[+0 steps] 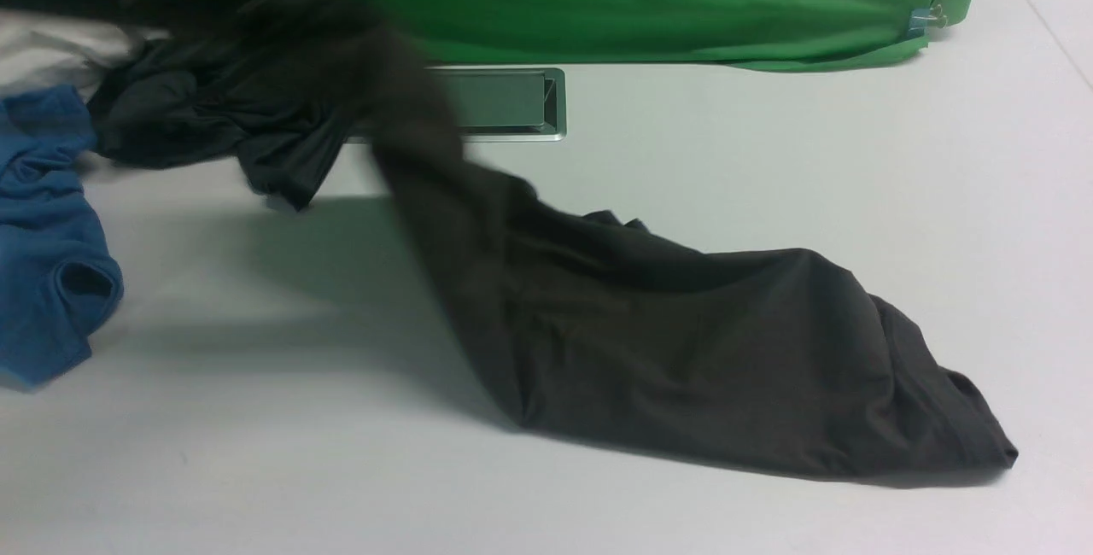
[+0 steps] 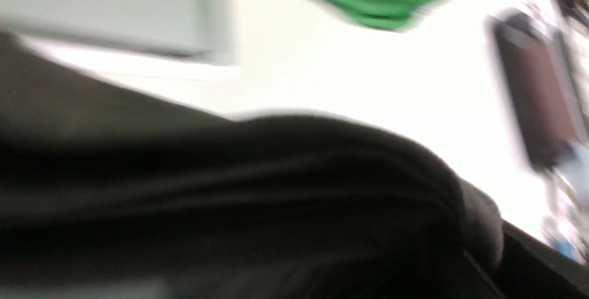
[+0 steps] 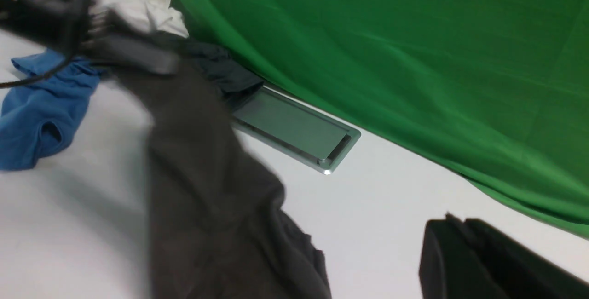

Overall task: Fold a long-sleeved shirt on a white desktop.
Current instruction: 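Fold the garment over onto itself on the table with the left gripper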

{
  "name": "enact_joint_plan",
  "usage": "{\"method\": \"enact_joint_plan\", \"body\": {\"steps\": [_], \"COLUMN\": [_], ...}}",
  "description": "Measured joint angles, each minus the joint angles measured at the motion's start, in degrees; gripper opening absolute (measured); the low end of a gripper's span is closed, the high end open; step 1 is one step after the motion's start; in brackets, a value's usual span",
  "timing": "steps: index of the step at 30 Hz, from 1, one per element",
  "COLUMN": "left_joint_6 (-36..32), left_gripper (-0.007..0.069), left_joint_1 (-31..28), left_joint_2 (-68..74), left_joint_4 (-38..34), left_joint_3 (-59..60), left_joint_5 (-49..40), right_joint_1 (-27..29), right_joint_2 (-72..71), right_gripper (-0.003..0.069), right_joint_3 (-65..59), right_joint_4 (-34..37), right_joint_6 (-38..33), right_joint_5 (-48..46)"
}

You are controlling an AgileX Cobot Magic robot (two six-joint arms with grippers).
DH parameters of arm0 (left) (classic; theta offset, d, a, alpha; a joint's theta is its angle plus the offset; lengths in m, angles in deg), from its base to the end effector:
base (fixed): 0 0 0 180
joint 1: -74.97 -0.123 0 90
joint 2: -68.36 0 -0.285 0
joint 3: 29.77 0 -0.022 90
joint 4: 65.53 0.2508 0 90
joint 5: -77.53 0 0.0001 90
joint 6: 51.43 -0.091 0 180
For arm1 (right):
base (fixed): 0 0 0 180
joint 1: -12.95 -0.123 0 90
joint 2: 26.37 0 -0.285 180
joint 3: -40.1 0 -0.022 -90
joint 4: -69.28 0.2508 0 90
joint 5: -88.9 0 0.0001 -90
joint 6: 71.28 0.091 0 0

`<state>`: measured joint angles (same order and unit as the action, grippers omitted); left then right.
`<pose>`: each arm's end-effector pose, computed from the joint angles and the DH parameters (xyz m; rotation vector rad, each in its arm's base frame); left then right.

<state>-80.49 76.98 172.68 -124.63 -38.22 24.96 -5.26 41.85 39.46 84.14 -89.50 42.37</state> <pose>0.3710 -0.0751 0.3528 0.1275 2.2292 -1.0174 0.1862 0.0791 0.4616 -0.5687 1.9193 0.3028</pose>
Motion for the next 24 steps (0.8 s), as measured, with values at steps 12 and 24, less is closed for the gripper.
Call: {"method": "enact_joint_plan", "body": {"steps": [12,24], "left_joint_6": [17.3,18.9], "left_gripper": [0.0081,0.0520], "left_joint_1": [44.6,49.6], "left_joint_2": [23.2,28.5], "left_joint_4": [27.2,34.5], "left_joint_3": [-15.6,-18.0], "left_joint_5": [3.7,7.7], "right_joint_1": [0.0,0.0], "right_joint_2": [0.0,0.0], "right_gripper": [0.0059,0.0099], "right_joint_3": [0.0,0.0], "right_joint_4": [-0.1,-0.2], "right_joint_6": [0.0,0.1], "right_joint_5": [-4.5,-5.7]}}
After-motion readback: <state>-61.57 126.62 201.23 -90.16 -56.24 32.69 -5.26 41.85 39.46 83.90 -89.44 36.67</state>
